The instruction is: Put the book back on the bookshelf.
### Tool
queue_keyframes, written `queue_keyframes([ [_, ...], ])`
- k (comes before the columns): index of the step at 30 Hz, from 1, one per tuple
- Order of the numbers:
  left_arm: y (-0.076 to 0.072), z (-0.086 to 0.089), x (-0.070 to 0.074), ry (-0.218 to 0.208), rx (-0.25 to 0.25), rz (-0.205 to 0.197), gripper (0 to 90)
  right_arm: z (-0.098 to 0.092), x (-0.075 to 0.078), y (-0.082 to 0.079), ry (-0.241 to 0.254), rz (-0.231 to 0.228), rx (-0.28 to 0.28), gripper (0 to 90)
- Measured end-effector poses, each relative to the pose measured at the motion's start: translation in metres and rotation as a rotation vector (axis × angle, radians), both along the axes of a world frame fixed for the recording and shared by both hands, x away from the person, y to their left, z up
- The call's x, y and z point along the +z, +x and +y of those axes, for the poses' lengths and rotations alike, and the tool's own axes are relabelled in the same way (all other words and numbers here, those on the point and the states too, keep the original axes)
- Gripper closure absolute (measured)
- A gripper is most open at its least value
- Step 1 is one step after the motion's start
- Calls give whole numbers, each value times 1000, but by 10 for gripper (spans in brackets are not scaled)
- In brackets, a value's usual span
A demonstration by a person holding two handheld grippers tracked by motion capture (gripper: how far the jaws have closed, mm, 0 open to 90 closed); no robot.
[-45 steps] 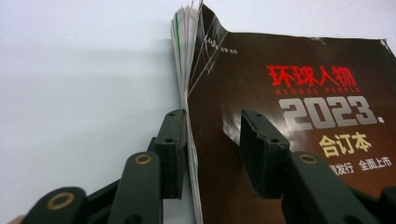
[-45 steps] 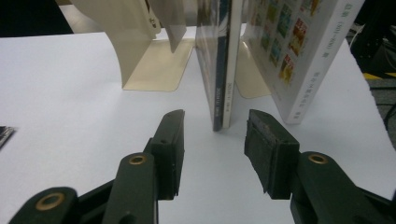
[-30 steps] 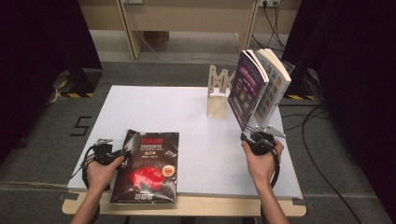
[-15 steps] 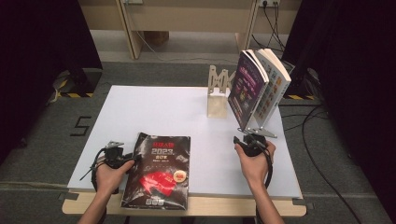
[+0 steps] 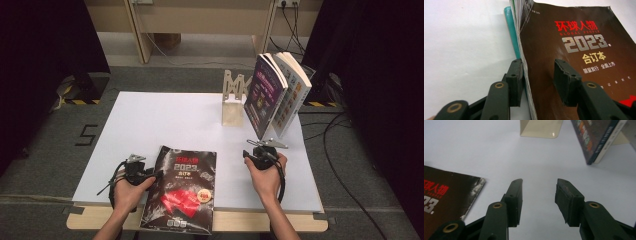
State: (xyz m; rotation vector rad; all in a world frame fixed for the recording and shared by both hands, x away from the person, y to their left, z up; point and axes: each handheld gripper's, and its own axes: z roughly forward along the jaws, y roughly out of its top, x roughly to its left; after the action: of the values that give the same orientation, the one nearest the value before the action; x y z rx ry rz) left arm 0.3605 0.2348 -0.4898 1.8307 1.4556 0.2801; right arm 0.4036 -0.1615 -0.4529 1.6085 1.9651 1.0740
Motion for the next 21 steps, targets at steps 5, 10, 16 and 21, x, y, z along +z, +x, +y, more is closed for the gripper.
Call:
queue_keyframes([
  [5,-1,-8,1,2,-12,7,589,14,-5,2,14,37,42,587],
  [10,-1,-15,1,2,-25,10,589,25,-11,7,36,82,73,597],
  [16,-2,-25,2,6,-48,18,584,28,-14,10,35,115,78,593],
  [21,-3,-32,2,12,-65,17,584,28,-15,10,66,162,87,591],
])
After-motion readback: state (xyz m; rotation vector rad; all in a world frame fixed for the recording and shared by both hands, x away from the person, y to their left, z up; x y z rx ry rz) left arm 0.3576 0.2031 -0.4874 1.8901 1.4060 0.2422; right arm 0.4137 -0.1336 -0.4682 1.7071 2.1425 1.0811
